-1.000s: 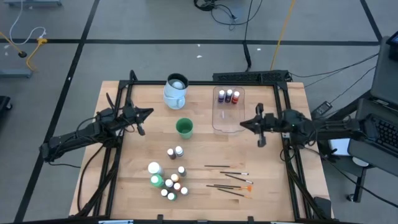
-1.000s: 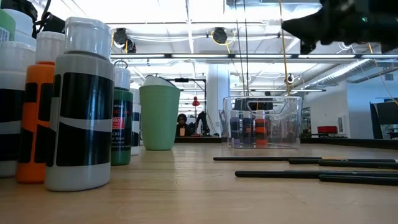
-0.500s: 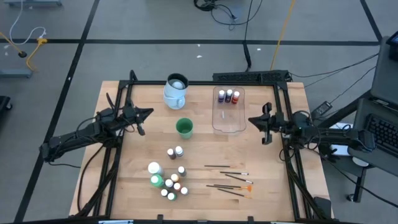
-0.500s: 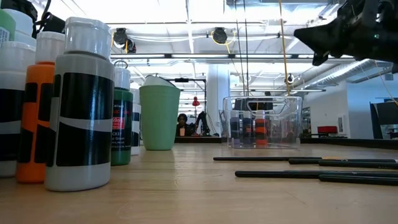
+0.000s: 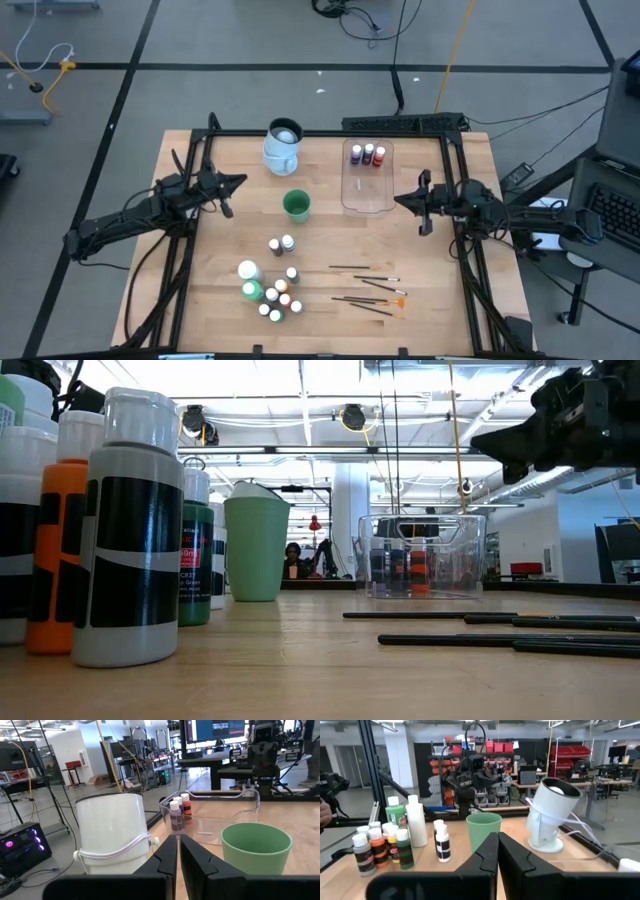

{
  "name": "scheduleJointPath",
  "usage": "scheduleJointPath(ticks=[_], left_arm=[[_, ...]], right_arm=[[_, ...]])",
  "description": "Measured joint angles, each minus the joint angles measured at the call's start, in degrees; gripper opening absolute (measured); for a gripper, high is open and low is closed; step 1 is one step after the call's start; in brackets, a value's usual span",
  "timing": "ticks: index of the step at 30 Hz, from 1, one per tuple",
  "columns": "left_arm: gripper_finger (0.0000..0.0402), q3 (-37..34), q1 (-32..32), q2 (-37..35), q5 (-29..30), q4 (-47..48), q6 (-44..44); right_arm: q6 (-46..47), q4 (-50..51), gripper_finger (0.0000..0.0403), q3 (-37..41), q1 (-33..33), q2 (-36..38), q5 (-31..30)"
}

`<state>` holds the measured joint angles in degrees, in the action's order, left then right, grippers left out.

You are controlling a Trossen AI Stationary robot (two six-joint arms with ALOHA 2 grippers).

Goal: Pick & Place Paint Supplies
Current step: Put the top white paint bottle into the transparent bin

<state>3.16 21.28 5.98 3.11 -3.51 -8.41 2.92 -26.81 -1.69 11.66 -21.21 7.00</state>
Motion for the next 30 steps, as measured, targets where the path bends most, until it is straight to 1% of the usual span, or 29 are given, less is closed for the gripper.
scheduleJointPath(ticks=[5, 11, 16, 24, 27, 30], left_arm=[[0.0026, 0.0, 0.0, 0.01, 0.0, -0.02, 0.14], [0.0026, 0.0, 0.02, 0.02, 0.19, 1.79, 0.99], [0.0026, 0.0, 0.02, 0.02, 2.9, 1.65, 0.92], [0.0026, -0.02, 0.02, 0.02, 2.95, 1.74, 0.73], [0.0026, 0.0, 0.02, 0.01, 2.89, 1.43, -0.35], [0.0026, 0.0, 0.02, 0.0, 2.69, -1.34, 0.05]], right_arm=[[-0.09, 2.28, 0.0001, 0.85, 0.0, -0.06, -2.83], [-0.86, 2.71, 0.0001, 0.85, -0.02, -0.07, -2.5], [-3.03, 2.69, 0.0001, 0.85, -0.87, -0.09, -2.31], [-3.03, 4.46, 0.0001, 0.85, -1.29, -0.11, -2.27], [-3.1, 3.15, 0.0001, 0.9, -1.29, -0.09, -2.25], [-4.45, 0.73, 0.0001, 0.9, -1.29, -0.04, -2.27]])
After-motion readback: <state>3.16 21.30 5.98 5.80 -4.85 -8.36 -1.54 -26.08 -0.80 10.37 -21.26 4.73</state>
